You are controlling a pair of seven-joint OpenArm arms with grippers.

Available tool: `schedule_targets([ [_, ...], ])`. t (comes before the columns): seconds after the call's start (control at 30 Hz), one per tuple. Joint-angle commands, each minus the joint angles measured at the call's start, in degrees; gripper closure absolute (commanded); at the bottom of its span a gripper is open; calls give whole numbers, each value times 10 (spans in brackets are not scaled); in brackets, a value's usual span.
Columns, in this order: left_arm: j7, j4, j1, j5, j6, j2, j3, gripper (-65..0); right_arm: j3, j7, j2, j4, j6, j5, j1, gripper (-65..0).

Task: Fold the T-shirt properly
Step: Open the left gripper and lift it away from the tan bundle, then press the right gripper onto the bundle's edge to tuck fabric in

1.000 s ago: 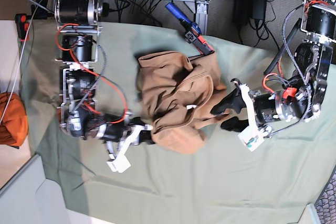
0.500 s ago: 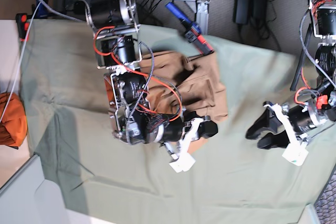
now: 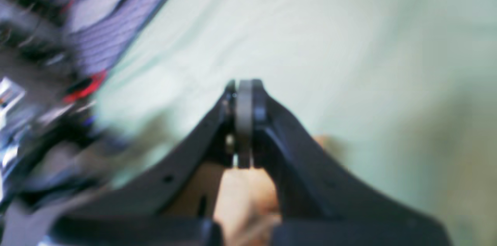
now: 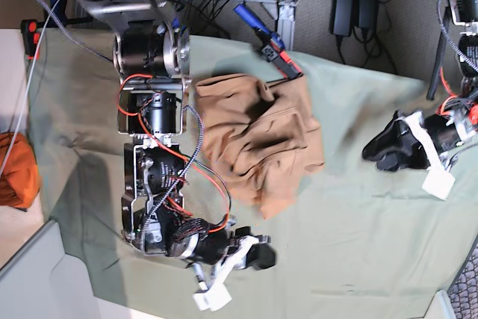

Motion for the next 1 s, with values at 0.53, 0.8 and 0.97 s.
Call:
schedule_targets([
  [0.53, -59, 147, 68, 87, -3, -7, 205, -356, 12, -42, 90, -130, 67, 95, -7, 0],
  [0.8, -69, 146, 69, 125, -3, -8, 209, -356, 12, -47, 65, -134, 67, 97, -45, -255],
  [0.97, -69, 146, 77, 150, -3, -8, 203, -356, 11, -52, 61, -134, 67, 98, -59, -255],
])
